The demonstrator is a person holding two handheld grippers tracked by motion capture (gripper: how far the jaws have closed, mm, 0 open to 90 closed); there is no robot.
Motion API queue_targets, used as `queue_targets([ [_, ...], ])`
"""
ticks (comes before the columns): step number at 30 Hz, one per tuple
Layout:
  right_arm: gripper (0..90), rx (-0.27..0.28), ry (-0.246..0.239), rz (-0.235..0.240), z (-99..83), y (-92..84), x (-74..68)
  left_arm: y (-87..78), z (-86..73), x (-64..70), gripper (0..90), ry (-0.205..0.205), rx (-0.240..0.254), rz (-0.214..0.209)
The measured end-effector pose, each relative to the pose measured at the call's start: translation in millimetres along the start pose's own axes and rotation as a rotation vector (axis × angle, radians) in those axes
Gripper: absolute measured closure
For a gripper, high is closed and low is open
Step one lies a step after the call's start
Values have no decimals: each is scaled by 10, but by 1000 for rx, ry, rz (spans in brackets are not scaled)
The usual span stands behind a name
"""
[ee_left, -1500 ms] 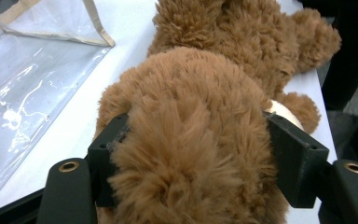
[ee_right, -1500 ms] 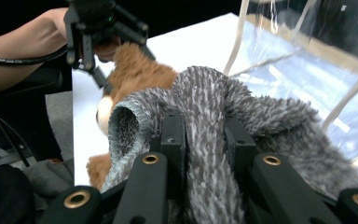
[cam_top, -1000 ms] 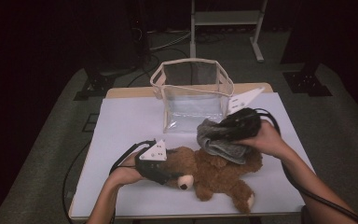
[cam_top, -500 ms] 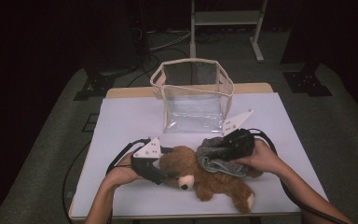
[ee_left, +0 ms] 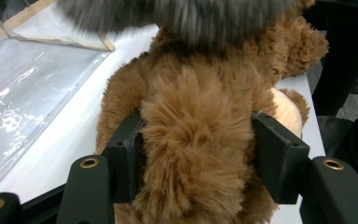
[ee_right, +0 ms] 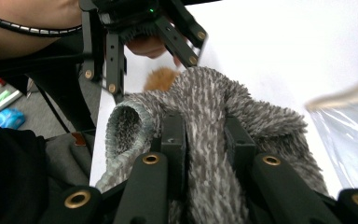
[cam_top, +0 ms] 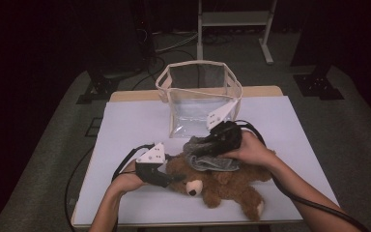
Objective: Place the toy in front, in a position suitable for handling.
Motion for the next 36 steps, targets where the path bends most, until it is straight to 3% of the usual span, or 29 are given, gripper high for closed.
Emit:
queue_targets([
  [6, 735, -71, -19, 16, 0, 316, -48, -2, -15, 25, 387, 10, -11, -10],
  [9, 735, -66, -17, 9, -56, 262, -28, 4, -9, 25, 385, 11, -14, -6],
  [14, 734, -89, -4, -60, -213, 50, 50, -1, -15, 20, 384, 8, -11, -7],
  [19, 735, -12, 73, -88, -363, -232, 203, -1, -18, 13, 379, 7, -6, -5],
  [23, 735, -5, 110, -85, -485, -260, 252, -16, 12, -10, 329, 8, -18, 3],
  [26, 736, -9, 102, -87, -531, -202, 195, -2, 73, -25, 237, 1, -30, 6],
  [31, 735, -31, 54, -85, -520, -41, 33, 105, 163, -8, 244, 25, -42, 2],
  [34, 735, -24, 28, -118, -495, -130, 15, 104, 139, 6, 311, 17, -39, 4],
  [36, 735, 6, 46, -125, -497, -255, 56, 94, 125, 9, 326, 26, -42, 1],
])
Point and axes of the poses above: each handheld gripper's, and its own axes: y roughly forward along the jaws, z roughly out of its top, x roughly to its right, the point moved 2 cm from there along y, roughly forward along the jaws, and after that the axes turned 15 degrees about y, right-handed, at the moved point
